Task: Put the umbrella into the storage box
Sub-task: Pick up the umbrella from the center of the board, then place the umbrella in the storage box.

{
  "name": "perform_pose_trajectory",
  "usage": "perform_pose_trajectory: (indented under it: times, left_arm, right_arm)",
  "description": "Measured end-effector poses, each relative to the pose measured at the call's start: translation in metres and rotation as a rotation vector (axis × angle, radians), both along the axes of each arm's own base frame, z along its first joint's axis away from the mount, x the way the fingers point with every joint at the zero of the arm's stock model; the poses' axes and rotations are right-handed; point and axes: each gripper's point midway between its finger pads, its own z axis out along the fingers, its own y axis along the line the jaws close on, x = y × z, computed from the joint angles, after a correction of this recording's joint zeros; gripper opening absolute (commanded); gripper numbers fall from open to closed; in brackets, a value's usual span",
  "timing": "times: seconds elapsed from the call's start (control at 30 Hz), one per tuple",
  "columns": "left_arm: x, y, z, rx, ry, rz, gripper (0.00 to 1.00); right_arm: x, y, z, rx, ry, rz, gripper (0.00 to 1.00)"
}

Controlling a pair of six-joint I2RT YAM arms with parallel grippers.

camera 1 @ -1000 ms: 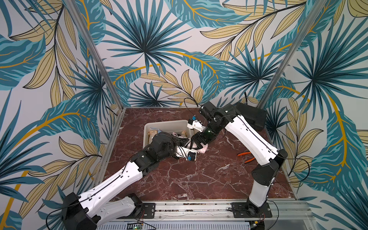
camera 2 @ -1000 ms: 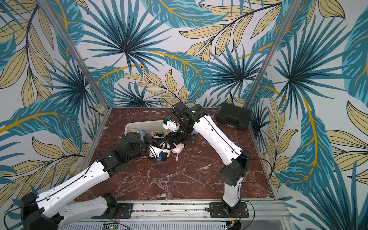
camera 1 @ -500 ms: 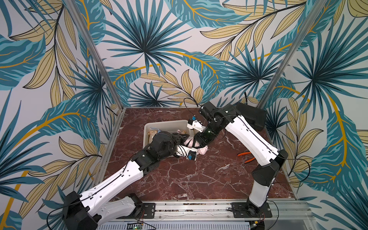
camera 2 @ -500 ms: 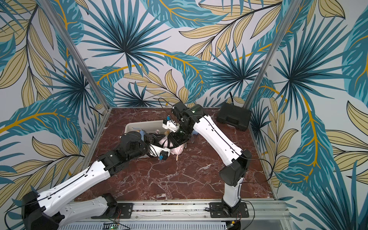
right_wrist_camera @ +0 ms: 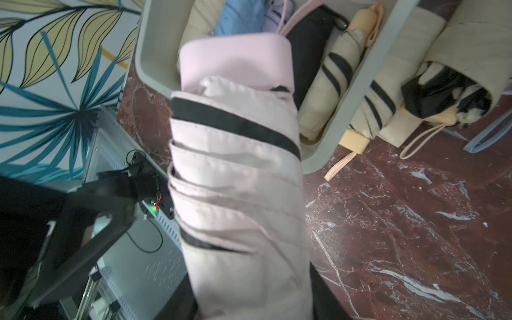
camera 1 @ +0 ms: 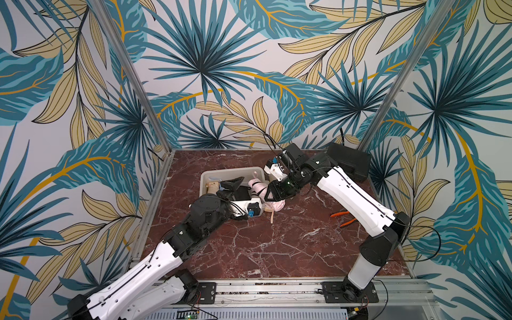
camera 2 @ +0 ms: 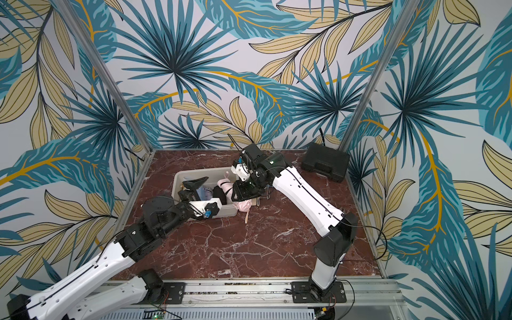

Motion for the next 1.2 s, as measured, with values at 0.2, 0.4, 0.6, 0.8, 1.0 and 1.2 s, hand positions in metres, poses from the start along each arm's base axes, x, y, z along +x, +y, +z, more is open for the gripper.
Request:
perform_pose_trajectory:
  times: [0.2, 0.4, 0.6, 0.8, 1.0, 1.2]
  left_arm:
    - [-0.014, 0.059, 0.019, -0.365, 0.099, 0.257, 1.0]
    - [-0.003, 0.13, 0.035, -0.811, 0.252, 0.632, 1.0]
    - [0.008, 0.142, -0.002, -1.136, 0.468, 0.804, 1.0]
    - [0.015, 0.141, -0.052, -1.276, 0.653, 0.922, 1.0]
    - [0.013, 0.145, -0.068, -1.366, 0.729, 0.975, 1.0]
    - [0.013, 0.141, -0.072, -1.421, 0.774, 0.974, 1.0]
  right_arm:
    - [0.023, 0.006, -0.002, 0.013, -0.032, -0.125, 0.28]
    - [0.046, 0.052, -0.016, 0.083, 0.0, -0.195, 0.28]
    - [0.064, 0.096, -0.055, 0.115, 0.052, -0.288, 0.27]
    - [0.089, 0.125, -0.084, 0.127, 0.028, -0.363, 0.26]
    - [0.104, 0.121, -0.111, 0.061, -0.015, -0.411, 0.25]
    - [0.096, 0.132, -0.135, 0.009, -0.026, -0.39, 0.27]
